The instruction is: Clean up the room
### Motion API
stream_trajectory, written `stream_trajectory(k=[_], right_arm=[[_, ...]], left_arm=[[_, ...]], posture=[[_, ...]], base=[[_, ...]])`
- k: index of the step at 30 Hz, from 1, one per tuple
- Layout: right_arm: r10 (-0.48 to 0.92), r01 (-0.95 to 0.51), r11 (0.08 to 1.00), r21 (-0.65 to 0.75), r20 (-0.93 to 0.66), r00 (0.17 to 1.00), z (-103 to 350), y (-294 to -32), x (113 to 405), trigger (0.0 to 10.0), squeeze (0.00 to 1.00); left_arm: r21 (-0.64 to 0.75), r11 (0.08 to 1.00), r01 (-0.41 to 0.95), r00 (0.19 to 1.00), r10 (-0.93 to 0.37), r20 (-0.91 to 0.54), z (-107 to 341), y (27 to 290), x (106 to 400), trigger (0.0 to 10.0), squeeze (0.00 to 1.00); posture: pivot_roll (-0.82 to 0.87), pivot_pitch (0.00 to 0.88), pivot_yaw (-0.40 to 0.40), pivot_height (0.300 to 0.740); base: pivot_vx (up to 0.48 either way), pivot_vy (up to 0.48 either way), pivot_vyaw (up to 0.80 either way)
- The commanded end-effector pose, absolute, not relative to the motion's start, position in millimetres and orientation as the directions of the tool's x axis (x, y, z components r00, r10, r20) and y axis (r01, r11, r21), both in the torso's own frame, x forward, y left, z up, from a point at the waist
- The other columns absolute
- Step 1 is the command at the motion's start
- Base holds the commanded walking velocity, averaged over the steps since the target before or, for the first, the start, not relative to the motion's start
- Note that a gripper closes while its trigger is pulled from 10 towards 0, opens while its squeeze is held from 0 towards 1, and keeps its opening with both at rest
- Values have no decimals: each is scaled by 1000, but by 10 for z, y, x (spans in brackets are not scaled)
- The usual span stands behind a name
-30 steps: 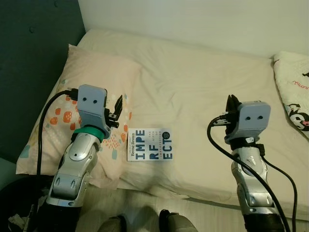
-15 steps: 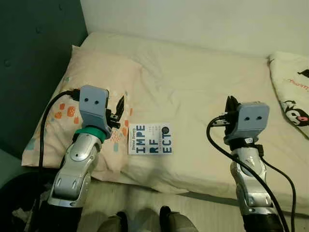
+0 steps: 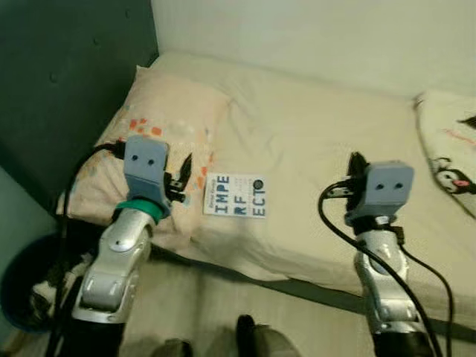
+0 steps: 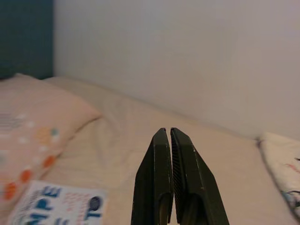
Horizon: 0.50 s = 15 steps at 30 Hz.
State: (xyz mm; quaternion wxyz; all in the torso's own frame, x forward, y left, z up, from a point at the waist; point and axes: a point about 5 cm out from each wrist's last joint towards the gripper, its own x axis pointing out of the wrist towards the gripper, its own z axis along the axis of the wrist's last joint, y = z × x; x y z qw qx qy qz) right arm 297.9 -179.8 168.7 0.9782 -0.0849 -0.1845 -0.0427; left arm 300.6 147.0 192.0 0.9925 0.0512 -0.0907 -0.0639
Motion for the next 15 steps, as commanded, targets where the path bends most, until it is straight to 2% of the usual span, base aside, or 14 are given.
stream_trajectory(k=[1,15], right_arm=[[-58,119,981,-154,356,933,1649,-1830,2970,10000,0],[-59,117,982,-148,346,936,1625,-1825,2978,10000,0]], left_arm=[[112,985,129,976,-146,160,1877,1449,2993,10000,0],[113,985,127,977,-144,156,1870,1457,2988,10000,0]], posture=[[-65,99,-20,740],[-62,100,-17,740]], base=[[-285,0,0],[-286,0,0]])
